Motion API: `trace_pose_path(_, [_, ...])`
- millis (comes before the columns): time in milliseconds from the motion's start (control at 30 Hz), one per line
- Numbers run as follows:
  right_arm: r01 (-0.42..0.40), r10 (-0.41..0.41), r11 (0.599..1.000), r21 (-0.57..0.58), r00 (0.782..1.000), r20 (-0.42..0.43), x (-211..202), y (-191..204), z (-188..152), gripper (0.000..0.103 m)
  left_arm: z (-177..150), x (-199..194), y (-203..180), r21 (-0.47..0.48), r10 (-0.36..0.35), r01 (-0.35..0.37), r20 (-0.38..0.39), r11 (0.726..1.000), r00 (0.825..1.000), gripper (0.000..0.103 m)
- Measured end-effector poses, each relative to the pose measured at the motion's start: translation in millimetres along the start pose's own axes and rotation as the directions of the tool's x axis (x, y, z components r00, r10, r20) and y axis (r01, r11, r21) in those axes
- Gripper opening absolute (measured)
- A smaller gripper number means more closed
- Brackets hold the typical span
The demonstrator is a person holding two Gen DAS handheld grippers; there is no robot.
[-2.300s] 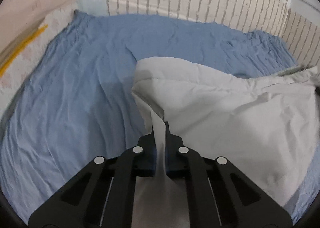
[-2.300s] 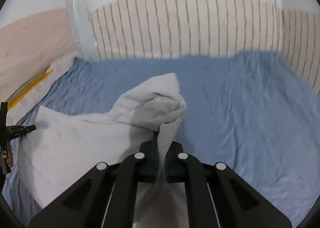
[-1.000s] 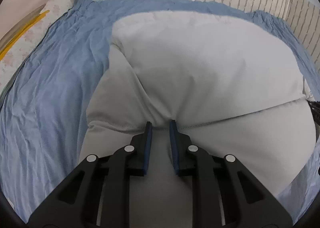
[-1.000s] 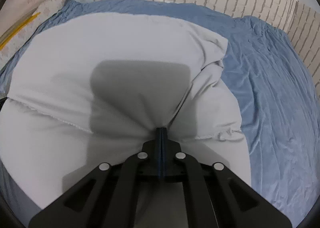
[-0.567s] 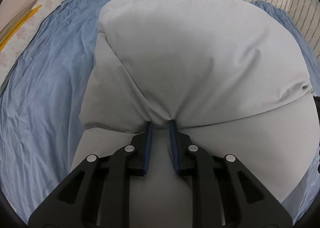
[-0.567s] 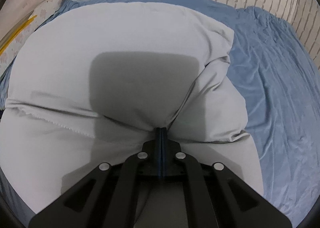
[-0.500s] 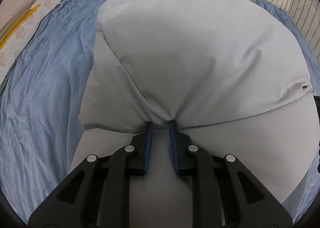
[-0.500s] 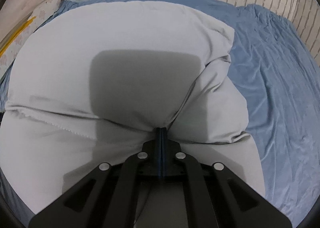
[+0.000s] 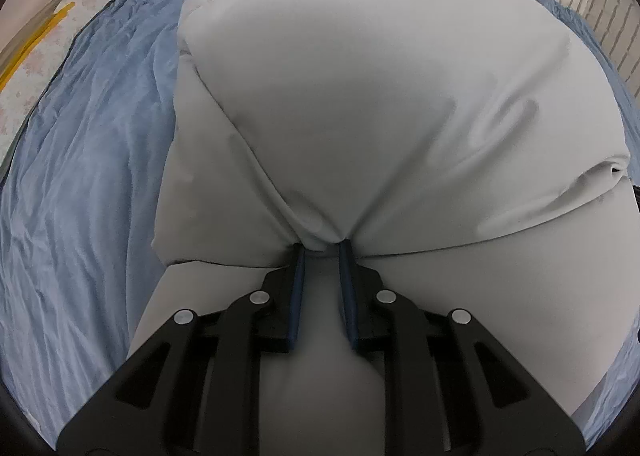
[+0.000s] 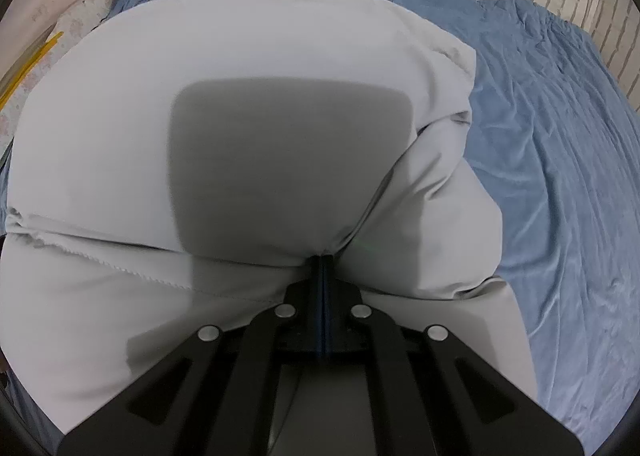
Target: Fold large clothes
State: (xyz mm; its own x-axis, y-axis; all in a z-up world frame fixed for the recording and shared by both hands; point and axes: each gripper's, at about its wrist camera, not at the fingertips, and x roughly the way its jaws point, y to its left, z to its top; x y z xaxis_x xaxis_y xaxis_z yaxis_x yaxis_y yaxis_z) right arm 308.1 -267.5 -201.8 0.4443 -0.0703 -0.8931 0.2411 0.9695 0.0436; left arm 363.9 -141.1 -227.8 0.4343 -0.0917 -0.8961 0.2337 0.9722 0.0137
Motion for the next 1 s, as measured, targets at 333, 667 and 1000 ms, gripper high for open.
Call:
trace_pose_path(333, [0.027,-0.028,1.0,0.016,0.999,0.038,-6.7,-1.1,-22.2,0.0,-5.6,1.7,-7.8,0.022,0.03,-0.031,0.004,0.999,1.0,0.017])
trace_pose_path(667, [0.01,-0.009,0.999,0.039,1.0,-0.005,0.2,-3.1,-13.0,0.0,3.0,10.4,-12.8,0.035,0.031,-0.03,-0.028,0.999,0.999,0.016])
trace_pose_path(1000, [-0.046,0.041,0.998,0.045,0.994,0.103,-71.9,-33.8,-27.7,0.029,-30.5,-60.7,9.0,0.029,0.013,-0.016,0.091,0.999,0.996,0.047])
